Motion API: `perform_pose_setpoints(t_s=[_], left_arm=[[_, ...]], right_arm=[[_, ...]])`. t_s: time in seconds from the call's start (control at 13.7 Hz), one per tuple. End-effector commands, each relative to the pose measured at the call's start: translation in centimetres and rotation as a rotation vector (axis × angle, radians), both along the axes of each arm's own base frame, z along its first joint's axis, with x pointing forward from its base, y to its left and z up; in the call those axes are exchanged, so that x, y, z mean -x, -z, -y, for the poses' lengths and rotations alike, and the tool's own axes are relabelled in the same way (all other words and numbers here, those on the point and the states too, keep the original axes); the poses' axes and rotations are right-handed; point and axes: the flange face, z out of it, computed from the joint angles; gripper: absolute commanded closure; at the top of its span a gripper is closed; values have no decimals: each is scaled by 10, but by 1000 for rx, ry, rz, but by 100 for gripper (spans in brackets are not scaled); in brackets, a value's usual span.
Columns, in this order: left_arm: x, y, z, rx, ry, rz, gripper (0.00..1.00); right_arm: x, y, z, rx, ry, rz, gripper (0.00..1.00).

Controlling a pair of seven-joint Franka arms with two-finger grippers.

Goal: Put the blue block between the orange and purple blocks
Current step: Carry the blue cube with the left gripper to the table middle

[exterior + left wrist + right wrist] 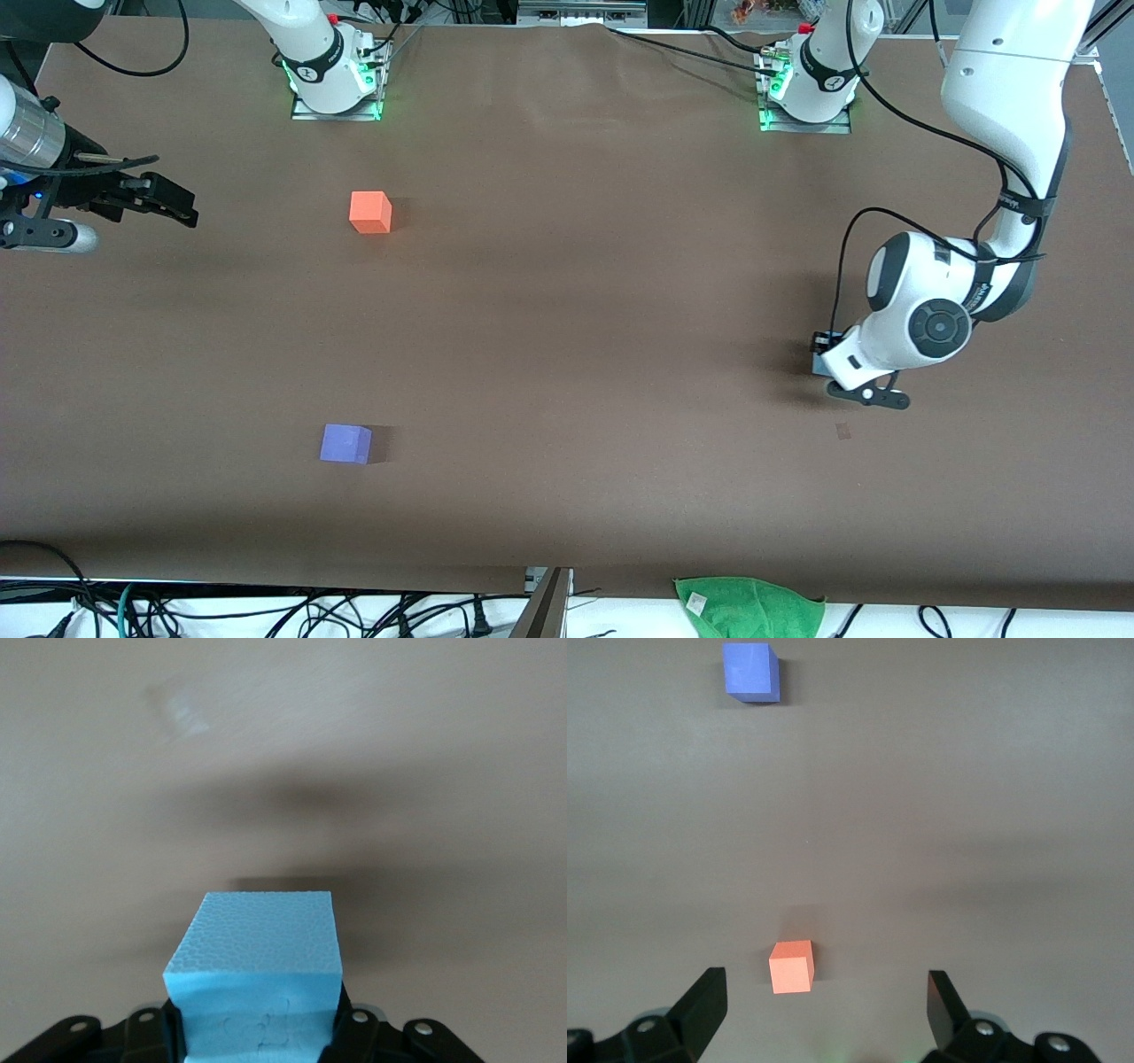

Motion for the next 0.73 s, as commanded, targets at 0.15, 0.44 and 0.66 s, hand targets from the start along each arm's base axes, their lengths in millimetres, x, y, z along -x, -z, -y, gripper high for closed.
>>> perform_pose_setpoints(t_s=[0.15,0.44,0.66], left_arm=[[1,-55,131,31,-12,25,88],[29,-36,283,46,-137,54,89],[53,-6,364,117,-175,127,87]], right_arm=[[-7,6,5,26,14,-2,0],[-8,7,5,26,16,1,0],[-9,4,14,16,32,8,0]])
